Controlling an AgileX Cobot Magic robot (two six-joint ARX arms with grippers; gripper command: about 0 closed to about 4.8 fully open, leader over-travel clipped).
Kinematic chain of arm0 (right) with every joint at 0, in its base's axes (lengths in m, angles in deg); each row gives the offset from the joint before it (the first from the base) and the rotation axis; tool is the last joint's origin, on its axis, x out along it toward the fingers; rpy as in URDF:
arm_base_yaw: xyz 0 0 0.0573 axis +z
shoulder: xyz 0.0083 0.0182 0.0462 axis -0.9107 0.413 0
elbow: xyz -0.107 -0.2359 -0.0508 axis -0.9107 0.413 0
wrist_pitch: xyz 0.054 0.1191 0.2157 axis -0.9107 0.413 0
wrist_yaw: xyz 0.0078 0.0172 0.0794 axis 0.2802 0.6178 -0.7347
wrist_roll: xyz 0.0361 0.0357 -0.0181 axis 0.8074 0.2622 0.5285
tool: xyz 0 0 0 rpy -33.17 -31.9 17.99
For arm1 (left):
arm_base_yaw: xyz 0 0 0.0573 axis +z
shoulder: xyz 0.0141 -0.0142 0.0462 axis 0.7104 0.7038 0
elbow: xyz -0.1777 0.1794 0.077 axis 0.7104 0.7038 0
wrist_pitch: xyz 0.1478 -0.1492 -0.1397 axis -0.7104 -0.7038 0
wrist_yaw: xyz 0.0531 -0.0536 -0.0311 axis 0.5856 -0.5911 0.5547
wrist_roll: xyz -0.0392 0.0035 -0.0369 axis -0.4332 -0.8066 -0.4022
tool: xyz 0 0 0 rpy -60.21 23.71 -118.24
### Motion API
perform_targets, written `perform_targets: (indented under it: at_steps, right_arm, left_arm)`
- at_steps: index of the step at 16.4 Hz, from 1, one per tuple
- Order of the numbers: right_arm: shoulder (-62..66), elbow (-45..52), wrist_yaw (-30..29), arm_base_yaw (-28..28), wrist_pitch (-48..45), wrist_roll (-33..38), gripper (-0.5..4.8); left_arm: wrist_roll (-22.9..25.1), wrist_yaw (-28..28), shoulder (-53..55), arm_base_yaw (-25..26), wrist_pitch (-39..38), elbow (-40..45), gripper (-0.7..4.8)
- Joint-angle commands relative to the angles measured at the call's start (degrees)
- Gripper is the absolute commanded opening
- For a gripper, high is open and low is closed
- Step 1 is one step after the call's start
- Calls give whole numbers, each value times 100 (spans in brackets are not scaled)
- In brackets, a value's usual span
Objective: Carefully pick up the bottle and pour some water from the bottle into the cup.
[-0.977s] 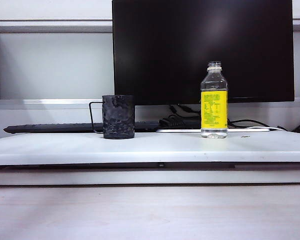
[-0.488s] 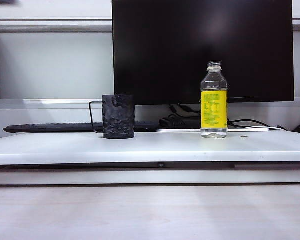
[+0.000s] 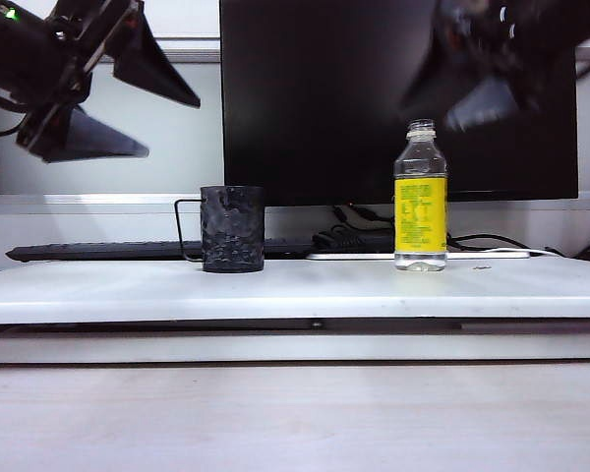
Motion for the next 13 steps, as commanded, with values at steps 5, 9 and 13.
perform_targets:
  at_steps: [5,9,13]
  right_arm:
    - [297,-20,964,-20,-133,-560,479]
    - [758,-15,1014,-24,-658,-529,479]
    - [1550,-22,994,-24,-1458,-238,479]
  left_arm:
    - [337,651,181,2,332,-33,479]
    - [337,649,321,2,328,-33,479]
    - [337,649,330,2,299,-33,479]
